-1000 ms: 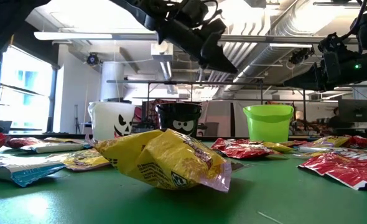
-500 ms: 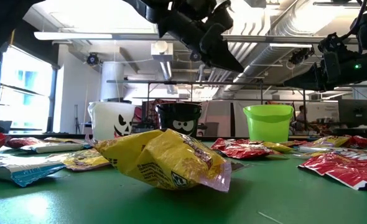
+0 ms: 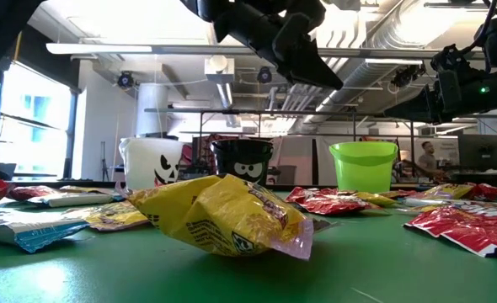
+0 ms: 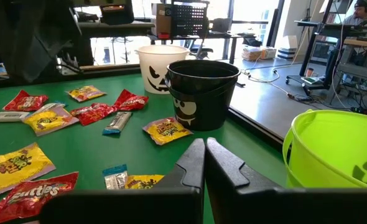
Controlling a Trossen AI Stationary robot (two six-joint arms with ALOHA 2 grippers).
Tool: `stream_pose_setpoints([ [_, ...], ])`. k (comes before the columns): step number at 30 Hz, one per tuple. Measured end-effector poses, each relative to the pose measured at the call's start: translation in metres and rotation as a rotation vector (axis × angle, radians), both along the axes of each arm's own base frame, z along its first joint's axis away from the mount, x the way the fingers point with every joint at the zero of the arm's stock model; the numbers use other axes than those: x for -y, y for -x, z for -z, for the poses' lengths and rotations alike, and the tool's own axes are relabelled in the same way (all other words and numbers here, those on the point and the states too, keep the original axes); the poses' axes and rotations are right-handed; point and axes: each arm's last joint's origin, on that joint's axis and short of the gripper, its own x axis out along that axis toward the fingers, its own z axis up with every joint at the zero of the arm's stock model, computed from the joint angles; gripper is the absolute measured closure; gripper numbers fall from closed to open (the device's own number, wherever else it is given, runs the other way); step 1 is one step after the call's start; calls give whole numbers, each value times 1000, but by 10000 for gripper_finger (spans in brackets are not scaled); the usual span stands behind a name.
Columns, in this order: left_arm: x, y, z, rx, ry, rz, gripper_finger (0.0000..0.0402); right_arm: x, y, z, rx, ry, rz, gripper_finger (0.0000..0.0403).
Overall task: Sort candy by brand, put in halloween buckets
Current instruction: Put the red candy into the black bucket
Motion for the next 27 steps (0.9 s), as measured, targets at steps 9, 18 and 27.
stream_pose_setpoints([
  [9, 1, 0, 4, -34, 25, -14, 401, 0, 0, 0, 0, 0, 0, 403],
  [18, 6, -11, 43, -119, 49, -15, 401, 0, 0, 0, 1, 0, 0, 403],
  [27, 19, -19, 61, -133, 48, 12, 401, 0, 0, 0, 1, 0, 0, 403],
])
